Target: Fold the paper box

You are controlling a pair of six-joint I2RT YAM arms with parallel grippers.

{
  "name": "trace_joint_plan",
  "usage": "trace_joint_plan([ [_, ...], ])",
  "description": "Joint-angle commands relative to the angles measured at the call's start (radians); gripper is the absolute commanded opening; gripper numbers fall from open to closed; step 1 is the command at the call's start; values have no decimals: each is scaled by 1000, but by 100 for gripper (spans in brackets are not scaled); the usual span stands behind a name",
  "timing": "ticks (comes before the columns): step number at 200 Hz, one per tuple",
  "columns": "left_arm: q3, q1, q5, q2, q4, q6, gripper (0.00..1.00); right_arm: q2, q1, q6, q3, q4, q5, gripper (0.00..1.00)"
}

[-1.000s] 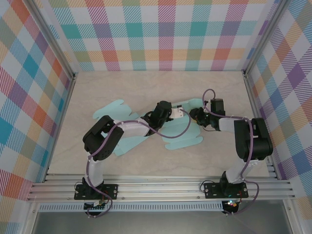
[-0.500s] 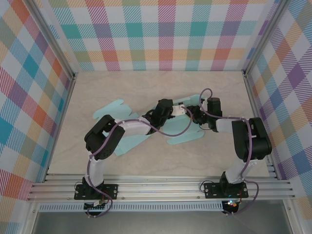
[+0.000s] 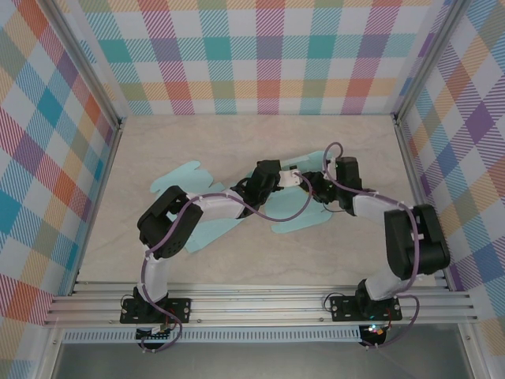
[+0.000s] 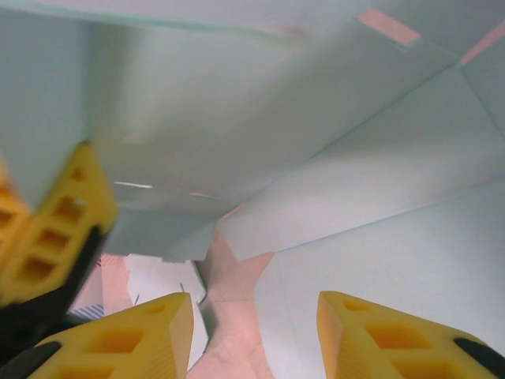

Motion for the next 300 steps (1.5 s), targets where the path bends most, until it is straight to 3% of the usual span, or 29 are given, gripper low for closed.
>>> trace_joint_plan([
  [1,-14,1,-7,1,67,32,0,-107,-34,-80,15,-141,33,47],
  [50,-32,1,11,16,121,88,0,-227,-179,-139,83,-319,90,51],
  [107,-57,0,39,43,205,169,0,19,-360,-170,308,-389,5,48],
  [147,-61,-1,44,73,264,215,0,249,-362,-222,492,-422,-29,44],
  [195,-44,0,44,124,302,277,0,418,-354,-233,563,-391,-111,42],
  [253,-28,0,50,137,300,291,0,498,-317,-249,561,-379,-151,41],
  [300,-28,-1,40,147,295,289,0,471,-288,-259,496,-331,-175,40],
])
